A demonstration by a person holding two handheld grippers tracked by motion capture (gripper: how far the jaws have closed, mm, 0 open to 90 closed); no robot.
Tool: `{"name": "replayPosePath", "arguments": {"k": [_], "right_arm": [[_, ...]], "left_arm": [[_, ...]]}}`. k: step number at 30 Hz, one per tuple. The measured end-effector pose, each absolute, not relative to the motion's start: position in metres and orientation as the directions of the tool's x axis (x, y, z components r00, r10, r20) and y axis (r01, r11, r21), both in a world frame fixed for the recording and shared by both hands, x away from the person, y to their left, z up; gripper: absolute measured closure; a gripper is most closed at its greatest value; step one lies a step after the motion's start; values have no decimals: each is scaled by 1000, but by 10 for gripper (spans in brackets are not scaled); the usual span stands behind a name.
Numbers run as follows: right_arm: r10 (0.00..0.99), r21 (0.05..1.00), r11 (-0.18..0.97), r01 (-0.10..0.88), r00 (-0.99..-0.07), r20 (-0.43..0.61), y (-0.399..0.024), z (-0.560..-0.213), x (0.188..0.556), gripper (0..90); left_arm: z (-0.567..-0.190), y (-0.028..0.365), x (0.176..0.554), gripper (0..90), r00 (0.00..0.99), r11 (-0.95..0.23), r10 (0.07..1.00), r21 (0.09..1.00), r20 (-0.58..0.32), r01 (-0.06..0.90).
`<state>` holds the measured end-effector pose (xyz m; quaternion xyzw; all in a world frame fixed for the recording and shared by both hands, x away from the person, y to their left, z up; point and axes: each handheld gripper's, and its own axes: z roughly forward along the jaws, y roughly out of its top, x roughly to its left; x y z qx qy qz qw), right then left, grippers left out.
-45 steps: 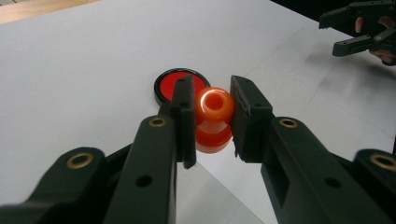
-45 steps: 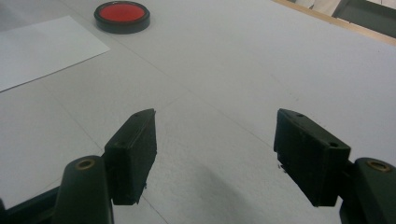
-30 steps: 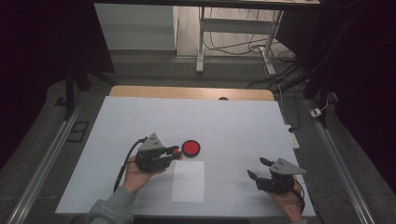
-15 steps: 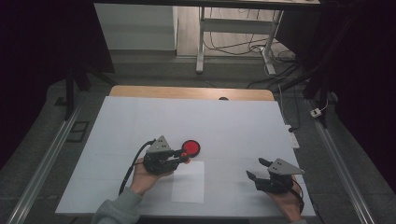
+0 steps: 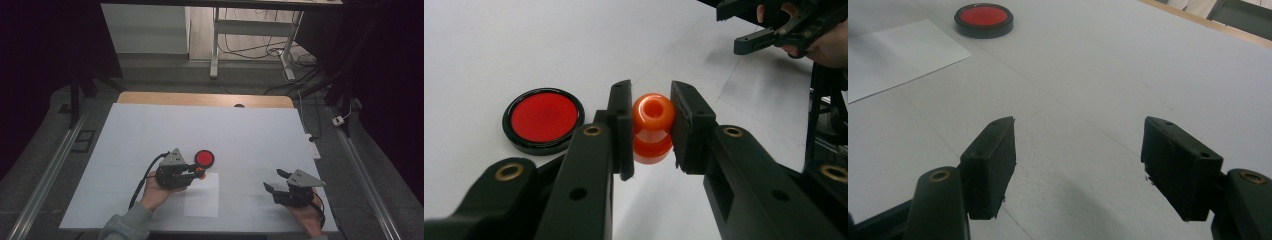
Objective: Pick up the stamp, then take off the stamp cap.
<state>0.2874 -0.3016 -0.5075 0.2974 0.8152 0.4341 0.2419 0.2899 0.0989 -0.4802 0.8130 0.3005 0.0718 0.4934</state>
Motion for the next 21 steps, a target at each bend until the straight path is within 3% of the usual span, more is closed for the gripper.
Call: {"name": "replayPosePath", "arguments": {"k": [21], "right_arm": [[684,859,440,261,-718,-132,-290,-501,286,305]], "left_arm": [[-476,103,286,723,808,-315,560,854,-186,415]]}}
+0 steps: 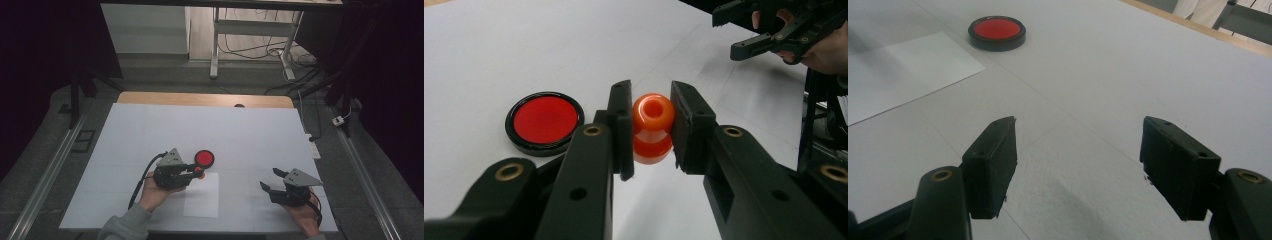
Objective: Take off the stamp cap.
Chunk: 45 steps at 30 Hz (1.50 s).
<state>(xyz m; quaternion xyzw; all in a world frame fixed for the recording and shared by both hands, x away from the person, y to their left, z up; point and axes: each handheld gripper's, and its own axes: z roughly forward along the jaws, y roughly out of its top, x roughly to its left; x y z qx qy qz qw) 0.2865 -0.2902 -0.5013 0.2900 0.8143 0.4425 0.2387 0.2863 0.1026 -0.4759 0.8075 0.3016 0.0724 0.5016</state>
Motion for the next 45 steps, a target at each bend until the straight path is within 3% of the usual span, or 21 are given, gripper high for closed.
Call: {"name": "replayPosePath", "arguments": {"k": [23,45], "right_arm": [[609,852,463,245,-786,-105,-247,-488,291,302],[531,839,513,180,-835,-145,-207,-467,298,323]], "left_arm": [[-476,102,287,723,807,-304,556,855,-200,422],[-475,97,289,723,817,-313,543,855,-195,413]]}}
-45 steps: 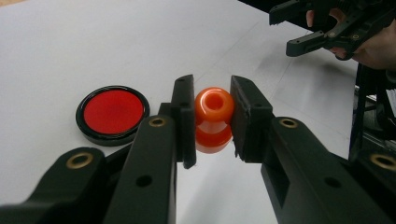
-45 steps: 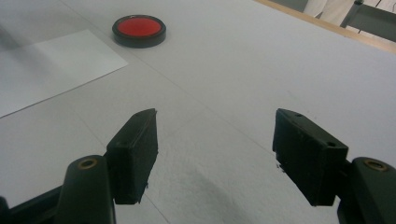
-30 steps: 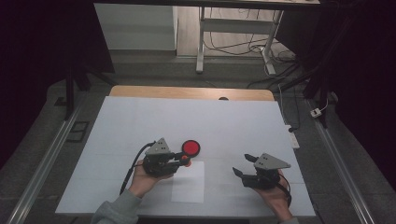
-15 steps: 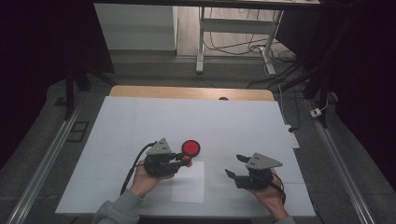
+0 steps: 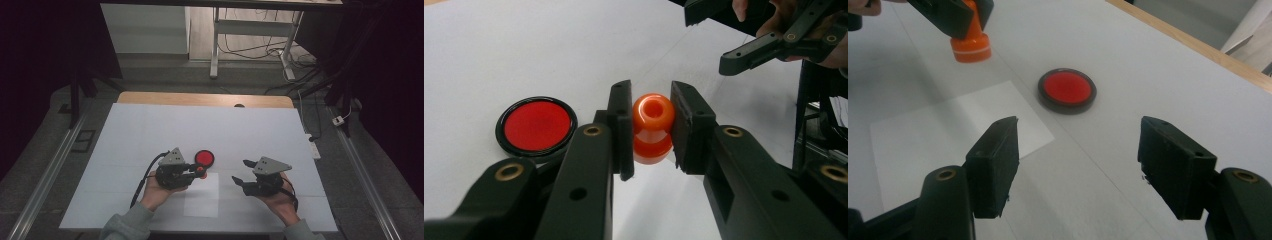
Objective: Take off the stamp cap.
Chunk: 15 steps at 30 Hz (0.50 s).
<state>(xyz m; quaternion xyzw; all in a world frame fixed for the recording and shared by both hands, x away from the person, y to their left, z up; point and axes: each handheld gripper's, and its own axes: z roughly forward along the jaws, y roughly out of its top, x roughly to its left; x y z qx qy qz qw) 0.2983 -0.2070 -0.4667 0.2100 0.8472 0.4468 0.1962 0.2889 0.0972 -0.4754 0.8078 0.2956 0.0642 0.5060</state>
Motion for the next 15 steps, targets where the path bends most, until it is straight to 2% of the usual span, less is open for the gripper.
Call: {"name": "replayPosePath", "arguments": {"k": [15], "right_arm": [[485,856,487,174,-869,-99,-177,-471,304,333]], "left_arm": [[-475,98,289,723,816,-314,547,857,-190,410]]}}
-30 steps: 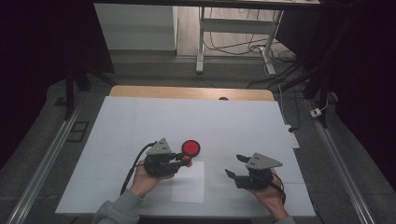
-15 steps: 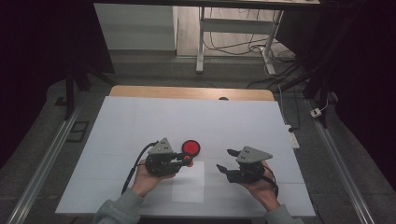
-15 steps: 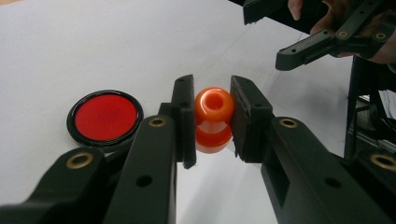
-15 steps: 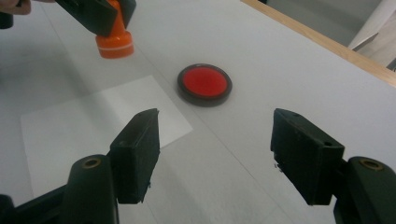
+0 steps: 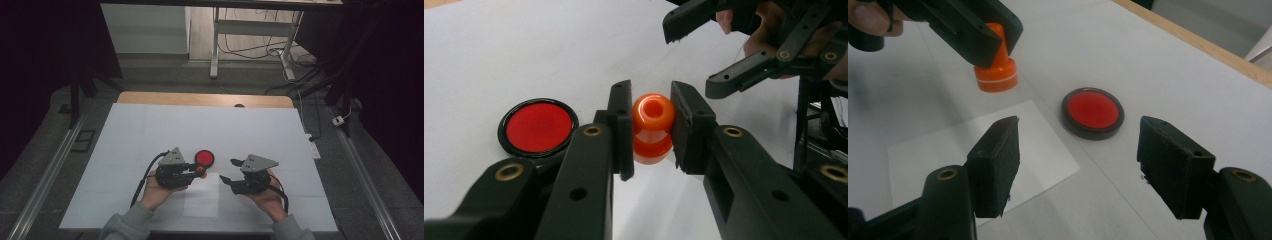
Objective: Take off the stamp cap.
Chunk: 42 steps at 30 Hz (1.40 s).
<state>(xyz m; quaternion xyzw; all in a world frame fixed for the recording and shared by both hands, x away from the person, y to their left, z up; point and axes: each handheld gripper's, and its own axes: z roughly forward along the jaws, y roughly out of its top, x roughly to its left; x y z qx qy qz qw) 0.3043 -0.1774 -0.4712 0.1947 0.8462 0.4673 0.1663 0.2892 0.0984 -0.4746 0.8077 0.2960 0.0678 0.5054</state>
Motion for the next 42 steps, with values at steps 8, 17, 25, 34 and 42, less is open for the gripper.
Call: {"name": "replayPosePath", "arguments": {"k": [8,17,25,34,42], "right_arm": [[459,846,507,167,-882,-101,-173,-476,305,331],[440,836,522,167,-892,-97,-166,-482,302,331],[425,831,533,158,-900,-102,-157,-486,300,332],[412,829,539,148,-905,-106,-148,-489,298,334],[411,834,534,142,-905,-109,-141,-490,297,353]], "left_arm": [[-475,98,290,723,813,-316,552,855,-186,411],[-474,99,290,723,814,-311,550,859,-187,407],[-473,98,290,723,817,-312,545,860,-186,404],[-474,96,290,723,818,-314,544,858,-189,407],[-475,95,290,723,820,-318,540,856,-190,407]]}}
